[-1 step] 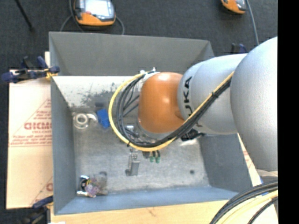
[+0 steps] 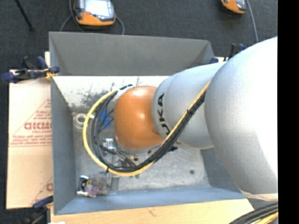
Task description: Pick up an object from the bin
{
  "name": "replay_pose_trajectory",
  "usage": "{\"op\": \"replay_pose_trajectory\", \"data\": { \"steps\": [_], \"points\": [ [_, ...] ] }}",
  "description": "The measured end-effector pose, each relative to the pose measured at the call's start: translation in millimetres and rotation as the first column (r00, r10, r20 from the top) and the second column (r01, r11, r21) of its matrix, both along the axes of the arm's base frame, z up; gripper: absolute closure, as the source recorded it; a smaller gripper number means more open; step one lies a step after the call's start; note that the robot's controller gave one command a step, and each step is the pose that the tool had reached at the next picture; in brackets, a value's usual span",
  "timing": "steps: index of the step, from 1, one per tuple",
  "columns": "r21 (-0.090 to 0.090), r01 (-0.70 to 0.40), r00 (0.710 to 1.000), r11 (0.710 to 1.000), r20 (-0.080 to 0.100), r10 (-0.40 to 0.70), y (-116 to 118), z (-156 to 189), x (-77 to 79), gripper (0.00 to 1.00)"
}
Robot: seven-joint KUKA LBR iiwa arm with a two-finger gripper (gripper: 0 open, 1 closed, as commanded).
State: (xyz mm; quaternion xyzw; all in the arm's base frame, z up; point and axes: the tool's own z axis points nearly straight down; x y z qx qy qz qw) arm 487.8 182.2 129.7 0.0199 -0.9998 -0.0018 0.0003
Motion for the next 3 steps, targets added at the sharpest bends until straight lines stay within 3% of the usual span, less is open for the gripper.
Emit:
{"op": "replay_pose_trajectory", "data": {
  "steps": [1, 2, 3],
  "points": [
    [-0.003, 0.001, 1.000, 1.000, -0.002, -0.001, 34.0, -61.6, -2.3, 0.00],
    [-0.003, 0.008, 1.000, 1.000, 0.002, -0.008, 32.1, -58.2, -0.8, 1.00],
    [0.002, 0.206, 0.978, 0.979, 0.010, -0.206, 23.9, 88.7, 28.9, 1.00]
  ]
}}
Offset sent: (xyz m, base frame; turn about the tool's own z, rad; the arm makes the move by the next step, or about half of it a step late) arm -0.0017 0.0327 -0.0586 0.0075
